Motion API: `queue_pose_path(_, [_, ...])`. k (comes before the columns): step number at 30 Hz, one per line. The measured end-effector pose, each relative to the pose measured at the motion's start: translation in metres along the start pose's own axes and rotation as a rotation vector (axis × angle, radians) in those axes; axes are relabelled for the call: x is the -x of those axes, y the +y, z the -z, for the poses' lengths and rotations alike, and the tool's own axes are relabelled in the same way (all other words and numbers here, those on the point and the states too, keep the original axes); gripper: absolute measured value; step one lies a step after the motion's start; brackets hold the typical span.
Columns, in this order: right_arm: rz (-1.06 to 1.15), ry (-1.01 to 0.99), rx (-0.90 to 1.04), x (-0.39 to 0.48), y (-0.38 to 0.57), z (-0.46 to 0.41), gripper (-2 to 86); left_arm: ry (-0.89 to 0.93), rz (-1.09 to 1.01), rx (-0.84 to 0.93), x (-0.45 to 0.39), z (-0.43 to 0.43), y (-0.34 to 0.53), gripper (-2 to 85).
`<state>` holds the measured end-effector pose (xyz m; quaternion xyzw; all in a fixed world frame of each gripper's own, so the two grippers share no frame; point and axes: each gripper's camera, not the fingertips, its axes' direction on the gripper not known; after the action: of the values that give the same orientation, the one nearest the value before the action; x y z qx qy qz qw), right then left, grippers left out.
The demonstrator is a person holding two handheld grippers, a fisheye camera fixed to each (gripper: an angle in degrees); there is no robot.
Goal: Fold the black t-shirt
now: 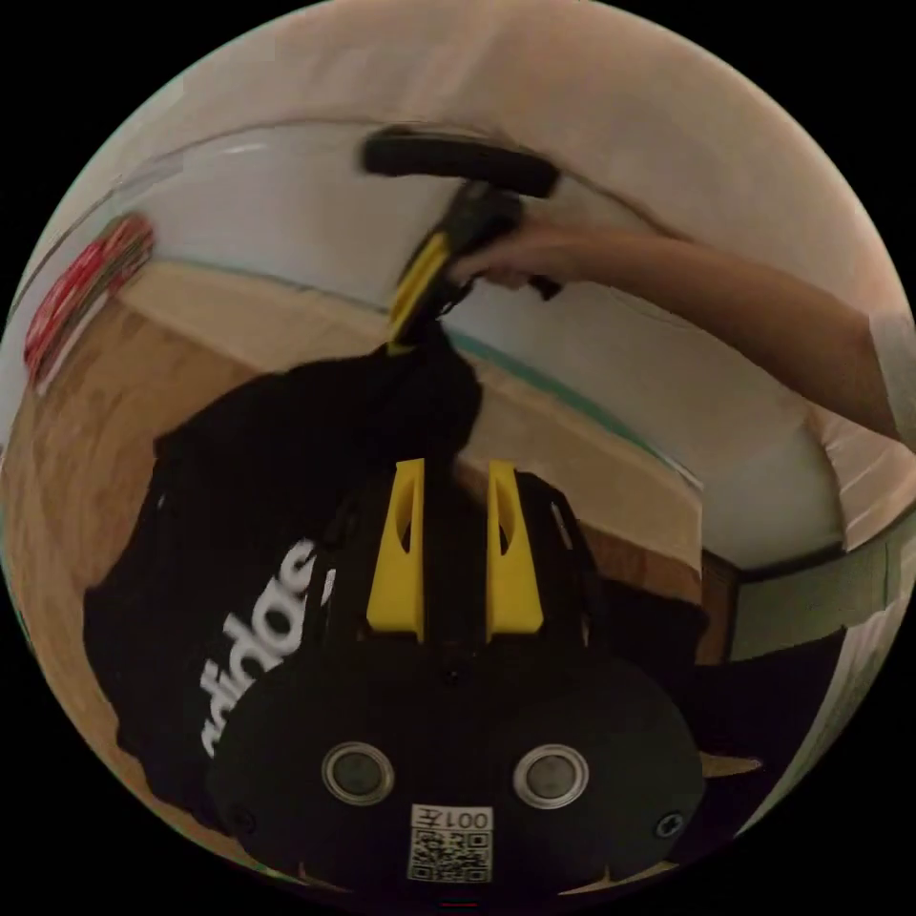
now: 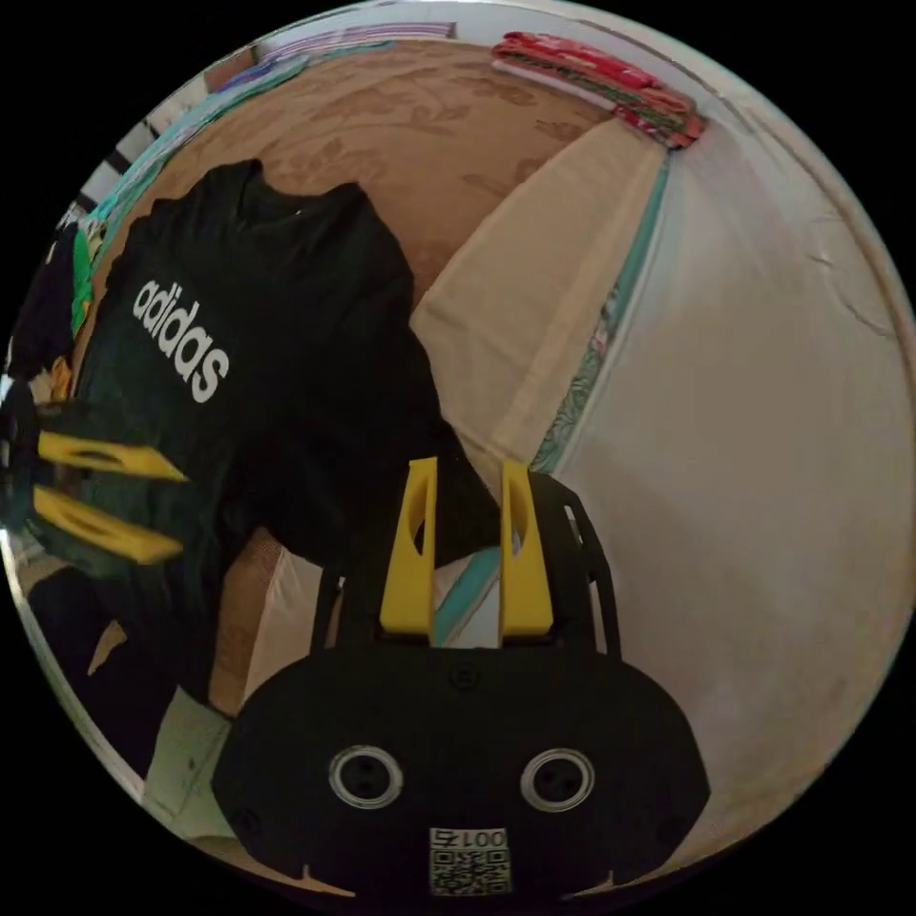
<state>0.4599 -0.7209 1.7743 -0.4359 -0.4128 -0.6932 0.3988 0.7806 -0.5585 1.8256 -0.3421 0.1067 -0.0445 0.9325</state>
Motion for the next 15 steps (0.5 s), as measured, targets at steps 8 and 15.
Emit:
queue_pose_path(8, [0.023,0.079,0.210,0.000,-0.011,-0.017,3.5,-0.233,0.022,0.149,-0.039,-0.077,-0.069,4.8])
queue_pose_path(15, [-0.134,0.177,0.021,-0.005,0.025,0.014,2.1,-0.289,0.020,0.079,-0.043,-0.061,-0.049,-0.2])
